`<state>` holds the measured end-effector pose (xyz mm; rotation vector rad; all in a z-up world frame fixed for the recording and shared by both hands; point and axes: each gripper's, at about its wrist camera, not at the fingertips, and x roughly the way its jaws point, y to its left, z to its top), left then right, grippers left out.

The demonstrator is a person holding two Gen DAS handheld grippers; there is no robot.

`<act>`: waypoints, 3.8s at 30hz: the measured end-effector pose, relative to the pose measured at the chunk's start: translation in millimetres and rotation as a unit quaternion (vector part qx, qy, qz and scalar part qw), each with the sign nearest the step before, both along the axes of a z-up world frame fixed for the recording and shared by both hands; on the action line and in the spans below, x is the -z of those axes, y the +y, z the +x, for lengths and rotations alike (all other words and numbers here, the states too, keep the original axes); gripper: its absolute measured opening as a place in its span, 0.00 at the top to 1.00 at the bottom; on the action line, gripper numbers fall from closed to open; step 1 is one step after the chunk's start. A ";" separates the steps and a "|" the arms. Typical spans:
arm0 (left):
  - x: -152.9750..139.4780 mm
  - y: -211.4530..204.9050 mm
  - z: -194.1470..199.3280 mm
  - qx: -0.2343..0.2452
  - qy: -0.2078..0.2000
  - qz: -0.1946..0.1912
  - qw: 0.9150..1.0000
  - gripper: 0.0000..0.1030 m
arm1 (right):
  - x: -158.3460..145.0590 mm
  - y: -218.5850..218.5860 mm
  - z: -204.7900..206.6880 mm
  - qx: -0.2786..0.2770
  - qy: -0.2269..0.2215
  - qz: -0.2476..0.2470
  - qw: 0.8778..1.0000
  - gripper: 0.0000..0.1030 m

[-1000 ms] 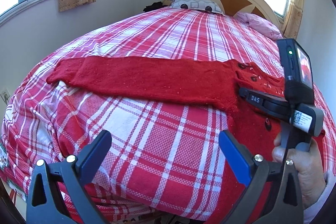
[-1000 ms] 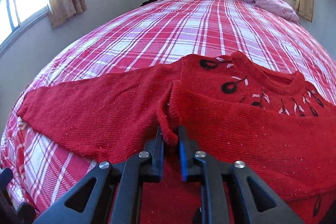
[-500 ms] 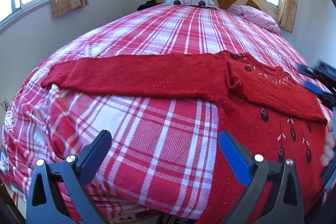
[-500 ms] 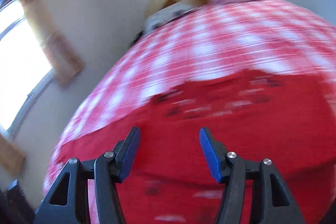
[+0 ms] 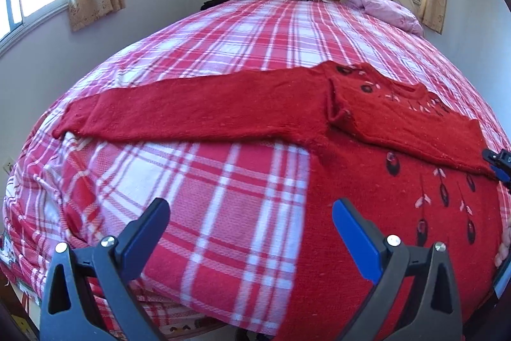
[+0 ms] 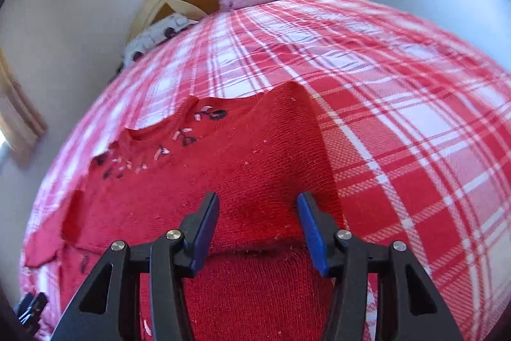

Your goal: Fold small clothes

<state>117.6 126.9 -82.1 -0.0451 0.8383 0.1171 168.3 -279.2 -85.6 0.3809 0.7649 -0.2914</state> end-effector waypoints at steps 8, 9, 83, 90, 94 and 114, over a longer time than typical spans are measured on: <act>-0.7 63.5 6.4 -0.096 -0.012 0.003 0.995 0.00 | -17.0 115.7 20.6 -0.172 -0.040 -0.010 0.984 0.51; -0.1 71.0 6.6 -0.110 -0.013 0.006 0.994 0.00 | -14.2 128.1 26.1 -0.187 -0.036 -0.006 0.982 0.51; -26.7 -50.1 -29.8 0.107 -0.140 0.034 0.984 0.12 | -8.3 94.5 12.8 -0.187 -0.069 0.201 0.959 0.34; -18.5 -4.1 -20.5 0.032 -0.113 0.012 0.993 0.12 | 7.7 155.8 53.0 -0.231 -0.020 0.098 0.968 0.35; -13.8 9.6 -17.6 0.009 -0.103 0.003 0.995 0.12 | 19.0 191.7 57.4 -0.249 0.012 -0.004 0.968 0.64; -5.0 -2.6 -6.2 0.014 -0.085 -0.021 0.996 0.12 | -142.5 119.8 52.8 -0.259 -0.135 -0.036 0.956 0.90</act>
